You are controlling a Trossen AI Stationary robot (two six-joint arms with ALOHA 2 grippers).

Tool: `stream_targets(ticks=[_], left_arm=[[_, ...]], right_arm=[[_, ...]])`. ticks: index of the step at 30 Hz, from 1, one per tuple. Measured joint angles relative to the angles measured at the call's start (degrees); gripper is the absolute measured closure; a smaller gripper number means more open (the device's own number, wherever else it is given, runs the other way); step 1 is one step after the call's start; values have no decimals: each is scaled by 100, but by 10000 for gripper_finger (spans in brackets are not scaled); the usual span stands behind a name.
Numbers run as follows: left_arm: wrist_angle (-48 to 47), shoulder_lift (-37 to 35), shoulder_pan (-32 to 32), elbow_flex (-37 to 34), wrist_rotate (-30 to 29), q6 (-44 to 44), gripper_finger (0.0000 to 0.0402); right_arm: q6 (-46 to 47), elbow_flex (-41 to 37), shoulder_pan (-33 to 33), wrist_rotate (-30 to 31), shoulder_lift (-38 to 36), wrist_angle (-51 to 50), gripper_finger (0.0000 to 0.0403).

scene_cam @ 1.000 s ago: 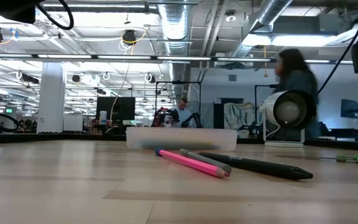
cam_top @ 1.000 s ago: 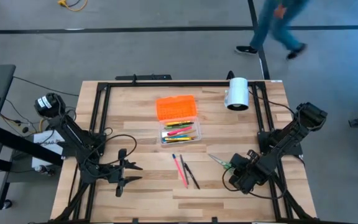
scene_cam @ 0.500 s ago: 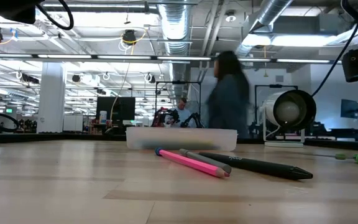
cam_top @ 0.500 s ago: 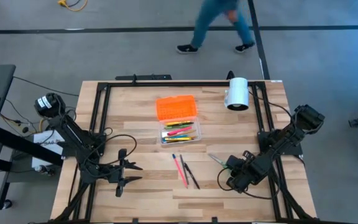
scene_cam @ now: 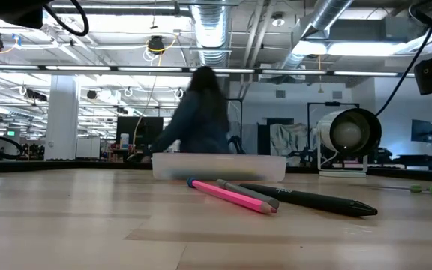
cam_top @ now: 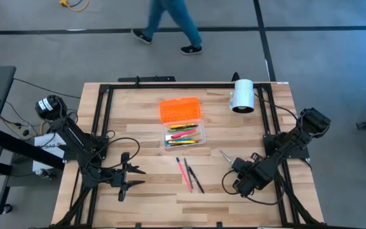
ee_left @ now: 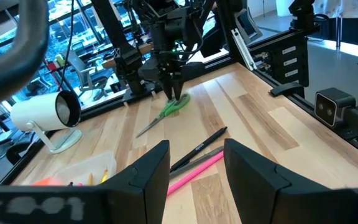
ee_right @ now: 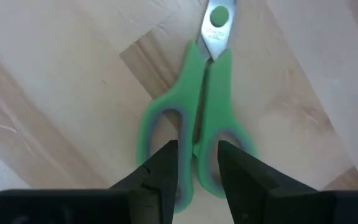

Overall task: Pick & place school supplies into a supply box
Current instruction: Put the green scissors into the supply box

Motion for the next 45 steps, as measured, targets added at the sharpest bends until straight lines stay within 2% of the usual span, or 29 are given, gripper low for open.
stream_targets(ticks=[22,30,39,45], left_arm=[[-2,0,0,0,136,-8,258],[-2,0,0,0,138,-9,258],[-28,1,0,0,144,-11,258],[-34,2,0,0,142,-11,258]], right_arm=[[410,-282,-2,-47,-20,260,294],[319,-458,-32,-404,-20,700,294],[245,-491,-74,-409,-15,765,295],[-179,-506,-76,-365,-11,903,318]])
